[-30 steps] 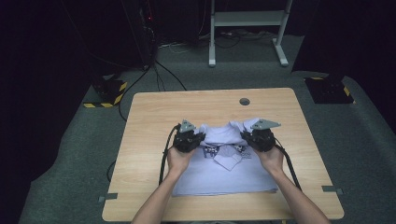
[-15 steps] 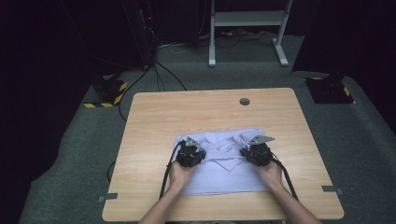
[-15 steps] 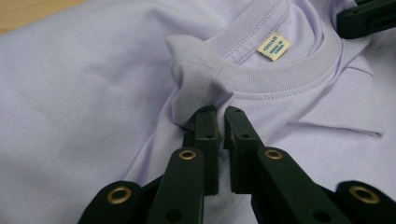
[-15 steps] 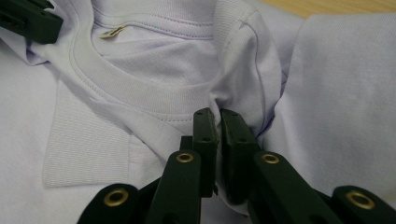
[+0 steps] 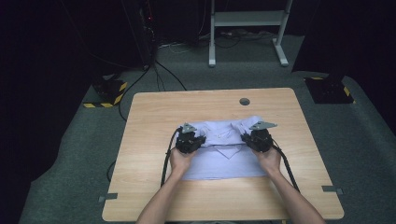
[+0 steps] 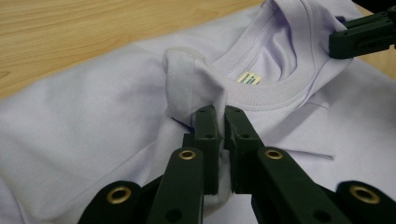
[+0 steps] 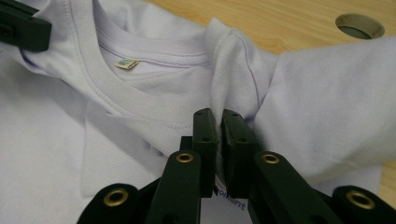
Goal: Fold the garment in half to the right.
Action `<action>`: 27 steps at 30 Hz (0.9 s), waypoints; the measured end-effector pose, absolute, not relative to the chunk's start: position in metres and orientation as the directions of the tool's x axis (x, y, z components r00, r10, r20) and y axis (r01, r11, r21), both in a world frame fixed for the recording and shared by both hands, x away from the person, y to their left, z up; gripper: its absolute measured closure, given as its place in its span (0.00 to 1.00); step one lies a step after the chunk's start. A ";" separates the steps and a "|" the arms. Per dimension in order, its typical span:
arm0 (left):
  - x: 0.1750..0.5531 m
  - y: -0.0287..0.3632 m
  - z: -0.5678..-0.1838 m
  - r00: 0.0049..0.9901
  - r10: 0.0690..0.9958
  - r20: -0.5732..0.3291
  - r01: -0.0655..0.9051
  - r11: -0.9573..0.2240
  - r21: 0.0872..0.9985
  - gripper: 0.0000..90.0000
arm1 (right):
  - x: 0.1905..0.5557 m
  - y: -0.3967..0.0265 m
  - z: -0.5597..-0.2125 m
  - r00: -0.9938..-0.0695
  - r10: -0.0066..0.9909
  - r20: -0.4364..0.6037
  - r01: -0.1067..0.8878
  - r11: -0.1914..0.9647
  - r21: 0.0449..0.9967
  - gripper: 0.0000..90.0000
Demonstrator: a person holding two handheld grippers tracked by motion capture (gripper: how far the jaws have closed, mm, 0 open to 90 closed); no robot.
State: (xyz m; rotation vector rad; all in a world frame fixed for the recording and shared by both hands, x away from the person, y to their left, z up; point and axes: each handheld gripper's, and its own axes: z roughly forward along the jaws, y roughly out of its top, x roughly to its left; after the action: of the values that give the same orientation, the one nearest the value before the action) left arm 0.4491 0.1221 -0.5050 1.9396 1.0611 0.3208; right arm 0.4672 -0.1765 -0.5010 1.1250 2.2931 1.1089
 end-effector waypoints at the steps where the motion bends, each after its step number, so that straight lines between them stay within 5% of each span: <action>1: 0.443 0.122 -0.505 0.607 0.776 -0.170 0.553 -0.260 0.792 0.95 | 0.461 -0.177 -0.501 -0.629 0.777 0.017 0.498 0.386 0.776 0.95; 12: 0.436 0.115 -0.537 0.588 0.789 -0.176 0.601 -0.281 0.748 0.93 | 0.443 -0.177 -0.531 -0.645 0.765 0.005 0.513 0.428 0.744 0.91; 19: 0.442 0.116 -0.528 0.575 0.788 -0.222 0.603 -0.224 0.766 0.58 | 0.453 -0.181 -0.522 -0.632 0.774 0.048 0.530 0.386 0.755 0.62; 27: 0.455 0.118 -0.514 0.517 0.834 -0.192 0.589 -0.184 0.786 0.41 | 0.460 -0.177 -0.497 -0.609 0.792 0.044 0.498 0.338 0.799 0.56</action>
State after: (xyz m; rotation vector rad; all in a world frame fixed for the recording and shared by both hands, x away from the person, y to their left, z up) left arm 0.4553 0.1180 -0.5138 1.8858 1.1731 0.3533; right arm 0.4600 -0.1768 -0.4969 1.1421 2.2554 1.1571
